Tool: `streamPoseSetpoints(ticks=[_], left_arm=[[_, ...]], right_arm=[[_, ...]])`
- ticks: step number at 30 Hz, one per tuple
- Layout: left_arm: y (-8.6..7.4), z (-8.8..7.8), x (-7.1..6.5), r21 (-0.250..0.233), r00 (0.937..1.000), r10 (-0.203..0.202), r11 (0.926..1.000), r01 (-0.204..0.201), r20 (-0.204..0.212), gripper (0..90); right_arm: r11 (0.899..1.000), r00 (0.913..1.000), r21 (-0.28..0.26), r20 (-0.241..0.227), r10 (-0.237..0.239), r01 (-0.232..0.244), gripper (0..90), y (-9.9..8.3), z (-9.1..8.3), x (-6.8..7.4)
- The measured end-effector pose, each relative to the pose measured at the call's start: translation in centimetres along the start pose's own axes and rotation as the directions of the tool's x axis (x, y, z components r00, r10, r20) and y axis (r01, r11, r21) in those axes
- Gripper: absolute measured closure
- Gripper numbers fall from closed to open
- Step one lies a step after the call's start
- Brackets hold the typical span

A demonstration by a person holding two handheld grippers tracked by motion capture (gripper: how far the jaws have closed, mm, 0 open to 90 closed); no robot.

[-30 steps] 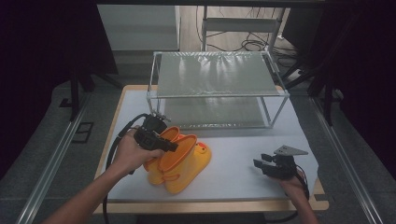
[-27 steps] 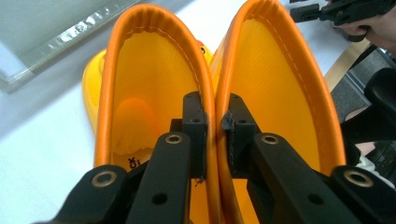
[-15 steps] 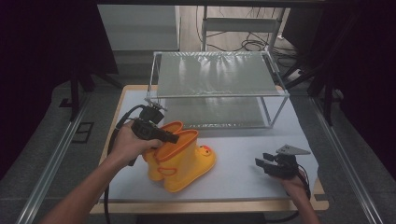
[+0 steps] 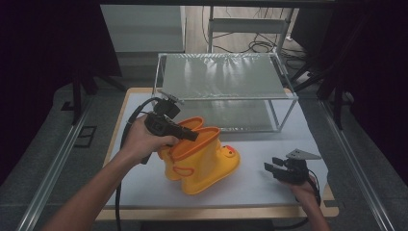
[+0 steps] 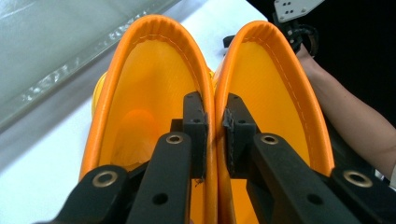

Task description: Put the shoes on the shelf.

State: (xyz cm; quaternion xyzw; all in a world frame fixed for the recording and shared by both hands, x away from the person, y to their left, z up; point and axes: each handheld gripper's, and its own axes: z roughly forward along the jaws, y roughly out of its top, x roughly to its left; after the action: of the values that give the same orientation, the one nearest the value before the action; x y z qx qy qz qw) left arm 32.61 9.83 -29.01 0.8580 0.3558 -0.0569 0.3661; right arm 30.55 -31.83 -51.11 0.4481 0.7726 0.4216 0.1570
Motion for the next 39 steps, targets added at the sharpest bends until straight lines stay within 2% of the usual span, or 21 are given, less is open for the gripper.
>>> streamPoseSetpoints(ticks=[6,16,25,29,34,39], left_arm=[[1.4,0.0,-0.7,0.007,0.9998,0.018,0.9998,-0.018,0.004,82.0],[4.8,-1.3,-2.6,-0.005,0.9982,0.06,0.9982,-0.06,0.002,82.1],[8.1,-3.5,-4.4,-0.04,0.9966,0.083,0.9958,-0.083,0.001,82.1],[10.2,-5.1,-5.2,-0.061,0.9961,0.089,0.9942,-0.089,-0.006,82.1],[12.1,-6.5,-6.0,-0.075,0.9954,0.094,0.9926,-0.095,-0.015,82.1],[14.2,-7.3,-6.1,-0.098,0.997,0.068,0.9927,-0.071,-0.036,82.2]], right_arm=[[1.0,1.0,0.002,0.002,0.001,-0.001,51.6,0.0,0.1,0.0],[1.0,0.9999,0.001,0.007,0.01,-0.01,51.7,0.0,0.1,-0.2],[1.0,0.9996,0.0,0.015,0.025,-0.025,51.8,-0.1,0.1,-0.5],[0.999,0.9993,-0.005,0.016,0.033,-0.033,52.0,-0.1,0.1,-0.6],[0.999,0.9991,-0.002,0.019,0.037,-0.037,52.0,-0.2,0.1,-0.8],[0.999,0.9988,-0.007,0.021,0.045,-0.045,52.0,-0.2,0.0,-0.9]])
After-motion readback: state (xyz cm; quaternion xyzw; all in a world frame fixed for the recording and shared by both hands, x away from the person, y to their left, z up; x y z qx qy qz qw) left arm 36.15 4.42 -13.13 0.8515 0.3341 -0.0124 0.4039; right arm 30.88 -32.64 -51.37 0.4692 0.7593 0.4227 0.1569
